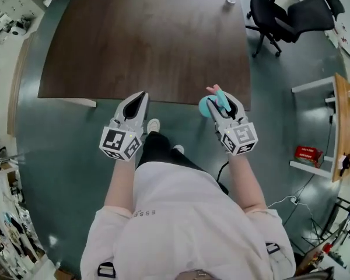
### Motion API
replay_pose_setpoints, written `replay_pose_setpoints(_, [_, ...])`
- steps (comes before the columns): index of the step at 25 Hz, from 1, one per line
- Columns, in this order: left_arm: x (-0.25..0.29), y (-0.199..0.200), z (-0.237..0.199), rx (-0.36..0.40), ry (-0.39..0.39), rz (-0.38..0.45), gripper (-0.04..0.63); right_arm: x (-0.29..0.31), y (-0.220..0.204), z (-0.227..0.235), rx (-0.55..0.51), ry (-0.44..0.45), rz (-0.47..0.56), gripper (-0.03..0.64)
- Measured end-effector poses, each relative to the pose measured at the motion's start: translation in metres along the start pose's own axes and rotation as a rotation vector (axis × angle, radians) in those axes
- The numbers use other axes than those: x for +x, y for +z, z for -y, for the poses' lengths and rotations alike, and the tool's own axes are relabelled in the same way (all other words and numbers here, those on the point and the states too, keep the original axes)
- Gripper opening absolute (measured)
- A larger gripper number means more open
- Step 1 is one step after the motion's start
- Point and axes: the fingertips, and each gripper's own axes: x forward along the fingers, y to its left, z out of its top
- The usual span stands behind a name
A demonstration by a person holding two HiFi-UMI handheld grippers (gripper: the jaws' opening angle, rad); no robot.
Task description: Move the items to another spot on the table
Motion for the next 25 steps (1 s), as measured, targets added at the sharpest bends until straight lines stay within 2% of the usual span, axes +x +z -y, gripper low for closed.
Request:
replay_pose_setpoints(7, [-0.070, 0.020, -0.071, -0.017, 0.188, 0.084, 0.015, 0.067, 0.017, -0.065, -0.055, 0.160, -0.016, 0.178])
replay_pose_setpoints(10, [-0.100, 0.028, -0.102, -0.018, 0.243, 0.107, 0.015, 0.103, 0.029, -0.098, -0.080, 0.215, -0.011, 0.179])
replay_pose_setpoints(17, [-0.185, 0.055, -0.204, -0.020, 0.315, 0.142, 0.015, 0.197, 0.055, -0.209, -0.099, 0.292, -0.006, 0.178])
replay_pose_setpoints(25, [-0.261, 0.092, -0.324, 0.005, 0.357, 0.172, 0.015, 0.296, 0.084, -0.319, -0.114, 0.319, 0.011, 0.179])
